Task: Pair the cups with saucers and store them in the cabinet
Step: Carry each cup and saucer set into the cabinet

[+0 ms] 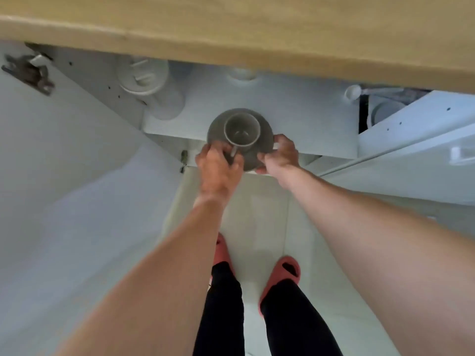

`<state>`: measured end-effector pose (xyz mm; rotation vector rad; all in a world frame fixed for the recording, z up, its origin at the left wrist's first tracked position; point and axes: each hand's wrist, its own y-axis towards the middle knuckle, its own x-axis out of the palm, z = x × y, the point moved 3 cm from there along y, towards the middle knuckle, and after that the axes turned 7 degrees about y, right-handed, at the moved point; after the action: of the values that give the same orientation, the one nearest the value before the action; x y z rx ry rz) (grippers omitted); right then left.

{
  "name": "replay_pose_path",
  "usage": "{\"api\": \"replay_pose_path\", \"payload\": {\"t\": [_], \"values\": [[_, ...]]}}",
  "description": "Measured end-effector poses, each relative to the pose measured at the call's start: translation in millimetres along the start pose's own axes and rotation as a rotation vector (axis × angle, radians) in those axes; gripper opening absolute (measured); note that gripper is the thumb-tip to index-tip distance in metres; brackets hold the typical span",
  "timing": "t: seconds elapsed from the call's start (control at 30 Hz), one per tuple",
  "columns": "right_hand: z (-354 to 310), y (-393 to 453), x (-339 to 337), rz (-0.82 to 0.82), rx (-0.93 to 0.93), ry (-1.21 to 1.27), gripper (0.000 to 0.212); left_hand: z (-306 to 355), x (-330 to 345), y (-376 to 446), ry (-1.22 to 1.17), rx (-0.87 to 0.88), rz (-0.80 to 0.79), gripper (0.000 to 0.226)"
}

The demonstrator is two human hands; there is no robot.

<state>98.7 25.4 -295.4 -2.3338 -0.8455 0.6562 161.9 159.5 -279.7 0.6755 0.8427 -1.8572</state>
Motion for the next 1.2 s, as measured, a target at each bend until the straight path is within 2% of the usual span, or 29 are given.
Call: {"api": "replay_pose_path", "payload": {"t": [0.2,0.4,0.53,0.6,0.63,0.7,0.73,0.77,0.83,0.97,1.03,1.2], "values": [[-6.6,56.0,45.0,0.069,-0.104,-0.073,0.036,-25.2,19.5,72.9,0.036,0.033,0.02,0.025],[-24.3,71.3,55.8,0.041,-0.117,-0.064,0.034,-28.6,23.6,101.4,-0.016,0.067,0.017,0.028],[-34.9,83.9,60.2,0.051,-0.172,-0.149,0.03,-25.7,23.9,119.6,-0.018,0.099,0.043,0.032],[-39.9,91.2,61.0,0.054,-0.168,-0.15,0.036,-22.8,23.7,126.7,-0.006,0.101,0.055,0.035],[-41.4,94.6,61.8,0.06,-0.172,-0.148,0.035,-22.2,24.4,130.3,0.002,0.101,0.05,0.035],[-43.9,97.6,62.0,0.072,-0.201,-0.193,0.016,-22.5,27.1,136.2,0.024,0.116,0.027,0.035],[-45.4,99.8,62.0,0.081,-0.22,-0.239,0.018,-23.0,28.2,138.0,0.036,0.125,0.009,0.037],[-46.2,99.4,60.9,0.092,-0.22,-0.292,0.032,-22.7,27.8,138.1,0.046,0.133,-0.011,0.04],[-45.4,83.6,56.5,0.082,-0.201,-0.374,0.049,-19.3,22.6,131.8,0.059,0.131,-0.029,0.052],[-27.5,22.4,34.3,0.002,-0.143,-0.533,0.059,-9.3,-9.9,83.7,0.097,0.034,-0.013,0.06],[-30.8,-26.8,17.3,-0.057,-0.137,-0.546,0.057,2.4,-39.6,45.5,0.154,0.085,-0.064,0.054],[-70.0,-146.3,-28.4,-0.033,-0.215,-0.476,0.049,38.8,-130.0,-32.7,0.336,0.255,-0.093,0.033]]}}
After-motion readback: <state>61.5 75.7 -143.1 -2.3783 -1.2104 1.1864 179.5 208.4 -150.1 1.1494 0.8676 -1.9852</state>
